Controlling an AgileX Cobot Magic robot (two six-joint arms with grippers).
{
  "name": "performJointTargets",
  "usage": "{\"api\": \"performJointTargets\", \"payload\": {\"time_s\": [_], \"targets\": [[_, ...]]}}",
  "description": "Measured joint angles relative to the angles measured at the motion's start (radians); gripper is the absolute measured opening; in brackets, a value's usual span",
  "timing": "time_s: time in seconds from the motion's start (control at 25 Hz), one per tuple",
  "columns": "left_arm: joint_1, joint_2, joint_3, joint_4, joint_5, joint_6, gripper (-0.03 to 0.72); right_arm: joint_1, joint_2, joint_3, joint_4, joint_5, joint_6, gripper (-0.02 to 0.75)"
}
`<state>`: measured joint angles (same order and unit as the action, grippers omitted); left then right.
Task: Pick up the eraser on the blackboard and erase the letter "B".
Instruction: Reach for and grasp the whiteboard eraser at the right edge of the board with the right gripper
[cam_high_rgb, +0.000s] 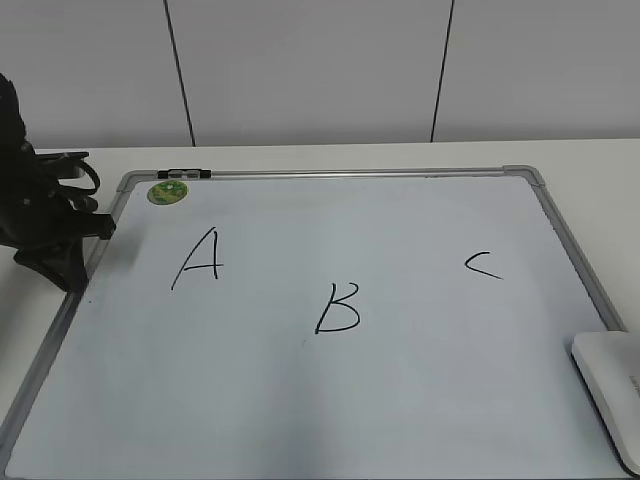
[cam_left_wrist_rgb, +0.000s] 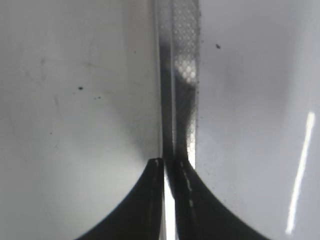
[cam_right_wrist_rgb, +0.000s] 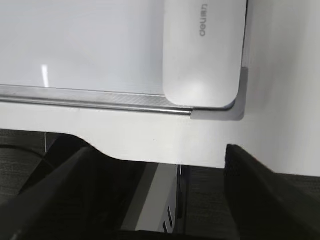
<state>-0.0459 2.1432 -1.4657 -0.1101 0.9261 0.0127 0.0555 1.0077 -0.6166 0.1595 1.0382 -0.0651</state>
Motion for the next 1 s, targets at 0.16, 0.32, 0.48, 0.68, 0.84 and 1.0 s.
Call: {"api": "performJointTargets", "payload": {"time_s": [0.16,0.32,0.48,0.68,0.84,1.0], "targets": [[0.000,0.000,0.000,0.000,0.000,0.000,0.041,0.000,0.118,-0.002,-0.010,-0.075,0.000,0.590],[0.000,0.000,0.000,0.000,0.000,0.000,0.042,0.000,0.215,-0.017,-0.039,-0.123,-0.001,0.590],[0.000,0.000,0.000,0.000,0.000,0.000,0.043,0.000,0.284,-0.064,-0.072,-0.150,-0.001,0.589],[0.000,0.000,0.000,0.000,0.000,0.000,0.045,0.000,0.369,-0.125,-0.080,-0.173,-0.001,0.590],[0.000,0.000,0.000,0.000,0.000,0.000,0.045,0.000,0.422,-0.151,-0.082,-0.187,-0.001,0.590],[0.000,0.000,0.000,0.000,0.000,0.000,0.045,0.000,0.462,-0.160,-0.082,-0.221,-0.001,0.590]]}}
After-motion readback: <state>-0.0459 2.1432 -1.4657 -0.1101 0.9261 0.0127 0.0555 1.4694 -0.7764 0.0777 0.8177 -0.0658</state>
